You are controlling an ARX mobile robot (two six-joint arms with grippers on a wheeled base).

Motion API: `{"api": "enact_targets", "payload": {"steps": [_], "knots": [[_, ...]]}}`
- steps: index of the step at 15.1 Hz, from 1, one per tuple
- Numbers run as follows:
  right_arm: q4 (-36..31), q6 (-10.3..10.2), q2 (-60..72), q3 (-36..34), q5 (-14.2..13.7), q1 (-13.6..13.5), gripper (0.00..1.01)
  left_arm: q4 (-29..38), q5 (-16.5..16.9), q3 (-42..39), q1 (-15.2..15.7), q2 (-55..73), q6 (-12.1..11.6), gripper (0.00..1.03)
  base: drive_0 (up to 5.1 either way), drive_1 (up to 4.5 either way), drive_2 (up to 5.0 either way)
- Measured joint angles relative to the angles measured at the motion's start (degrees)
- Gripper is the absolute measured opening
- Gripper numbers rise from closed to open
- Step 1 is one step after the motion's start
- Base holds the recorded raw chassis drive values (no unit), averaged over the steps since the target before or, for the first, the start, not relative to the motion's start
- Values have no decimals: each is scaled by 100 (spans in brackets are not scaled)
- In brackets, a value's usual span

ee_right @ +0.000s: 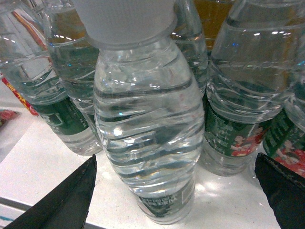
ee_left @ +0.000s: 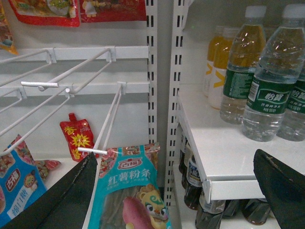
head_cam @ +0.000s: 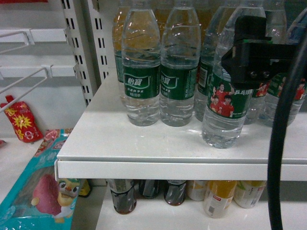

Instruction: Move water from second to third shelf

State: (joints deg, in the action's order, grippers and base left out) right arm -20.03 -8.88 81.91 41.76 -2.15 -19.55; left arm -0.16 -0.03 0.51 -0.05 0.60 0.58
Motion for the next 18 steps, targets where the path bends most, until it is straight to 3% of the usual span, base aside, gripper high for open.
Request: {"api": "enact_targets", "payload": {"steps": [3,5,7,9,10,11,12,13,16,17,18], "knots": [[520,153,-728,-308,730,372,98,0,0,0,0,0,0,98,0,0,0],[876,284,-1333,-339,1443,581,98,-2,0,0,0,0,0,98,0,0,0],[1366,291,-1740,-358,2267,876,98,0,0,0,0,0,0,98,0,0,0],[1764,306,-2120,-372,2940,1377,98,-2,0,0,0,0,0,98,0,0,0],[1161,391,-2286,-579,2726,1515,95,0,0,0,0,0,0,98,0,0,0],[-28,612,-2634,-1220,1427,1567,82,0,0,0,0,0,0,98,0,0,0],[-730,752,-3053,-1884,533,1910,67,-2,-4,0,0,0,0,98,0,0,0],[-776,767,-3416,-2225,144,2039,53,0,2,0,0,0,0,98,0,0,0],[-562,850,-4463,-2994,225,1956,10,-2,2,0,0,0,0,98,0,0,0],[-522,866,-4666,-3176,219,1956,2,0,2,0,0,0,0,98,0,0,0],[-483,872,-4837,-3329,219,1956,2,0,0,0,0,0,0,98,0,0,0]]}}
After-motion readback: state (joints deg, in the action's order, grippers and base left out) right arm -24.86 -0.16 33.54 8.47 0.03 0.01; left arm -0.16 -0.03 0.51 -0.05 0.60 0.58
